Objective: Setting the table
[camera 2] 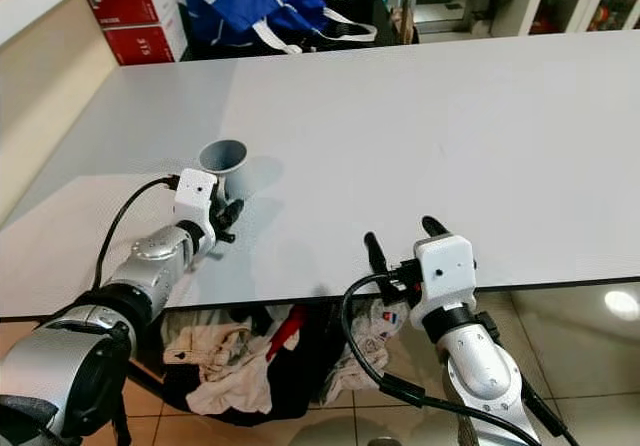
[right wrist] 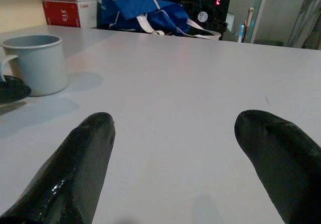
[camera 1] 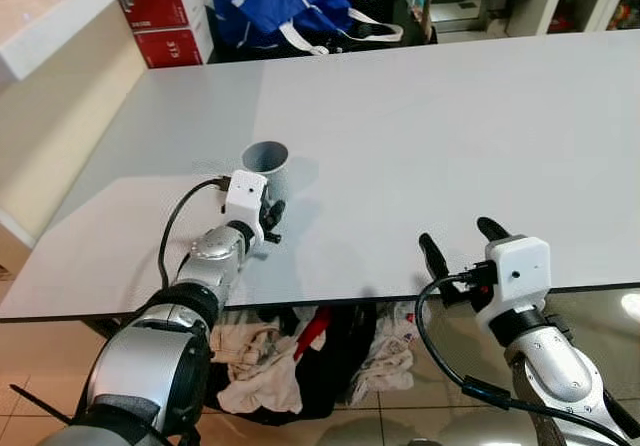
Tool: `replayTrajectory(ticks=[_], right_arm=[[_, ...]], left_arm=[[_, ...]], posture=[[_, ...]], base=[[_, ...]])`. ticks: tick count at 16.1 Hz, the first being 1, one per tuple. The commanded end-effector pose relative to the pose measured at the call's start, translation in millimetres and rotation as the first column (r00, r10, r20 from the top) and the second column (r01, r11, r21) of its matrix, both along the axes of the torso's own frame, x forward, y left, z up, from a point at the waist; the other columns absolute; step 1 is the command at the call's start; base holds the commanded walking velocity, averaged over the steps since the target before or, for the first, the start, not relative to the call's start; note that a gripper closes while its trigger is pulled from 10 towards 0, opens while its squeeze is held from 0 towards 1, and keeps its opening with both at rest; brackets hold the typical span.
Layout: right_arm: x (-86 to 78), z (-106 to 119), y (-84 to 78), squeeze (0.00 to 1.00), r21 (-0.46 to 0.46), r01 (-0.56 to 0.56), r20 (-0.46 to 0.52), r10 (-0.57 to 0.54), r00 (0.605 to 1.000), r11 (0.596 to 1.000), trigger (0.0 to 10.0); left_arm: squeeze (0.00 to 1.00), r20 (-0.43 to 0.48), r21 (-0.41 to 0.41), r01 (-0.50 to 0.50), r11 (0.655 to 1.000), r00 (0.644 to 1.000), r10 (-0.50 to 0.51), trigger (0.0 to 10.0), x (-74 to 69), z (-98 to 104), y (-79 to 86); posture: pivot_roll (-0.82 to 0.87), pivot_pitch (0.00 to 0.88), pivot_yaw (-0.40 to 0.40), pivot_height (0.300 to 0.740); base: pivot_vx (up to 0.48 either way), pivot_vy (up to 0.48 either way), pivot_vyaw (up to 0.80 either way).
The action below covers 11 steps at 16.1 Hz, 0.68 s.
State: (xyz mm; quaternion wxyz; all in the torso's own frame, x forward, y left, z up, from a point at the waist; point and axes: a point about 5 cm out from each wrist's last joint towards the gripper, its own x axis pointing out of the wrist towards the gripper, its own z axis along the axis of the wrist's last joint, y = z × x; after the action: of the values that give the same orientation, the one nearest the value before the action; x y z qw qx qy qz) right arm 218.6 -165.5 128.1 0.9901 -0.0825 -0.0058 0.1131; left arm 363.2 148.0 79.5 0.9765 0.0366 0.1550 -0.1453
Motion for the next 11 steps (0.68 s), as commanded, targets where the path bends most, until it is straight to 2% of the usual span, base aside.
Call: replayTrajectory(ticks=[1, 11], right_arm=[[-0.6, 3.7, 2.8, 0.00, 0.002, -0.009, 0.007, 0.009, 1.000, 1.000, 10.0], [1.0, -8.5, -0.4, 0.00, 0.002, -0.012, -0.017, 0.012, 1.000, 1.000, 10.0]], left_arm=[[1.00, -0.015, 0.009, -0.012, 1.000, 1.000, 0.012, 10.0, 0.1, -0.7, 3.4], [1.00, 0.009, 0.009, -0.012, 1.000, 1.000, 0.012, 10.0, 3.3, 5.3, 5.8]], posture=[[-0.26, 0.032, 0.114, 0.740], [-0.25, 0.017, 0.114, 0.740]], base=[[0.000, 0.000, 0.00], [0.000, 0.000, 0.00]])
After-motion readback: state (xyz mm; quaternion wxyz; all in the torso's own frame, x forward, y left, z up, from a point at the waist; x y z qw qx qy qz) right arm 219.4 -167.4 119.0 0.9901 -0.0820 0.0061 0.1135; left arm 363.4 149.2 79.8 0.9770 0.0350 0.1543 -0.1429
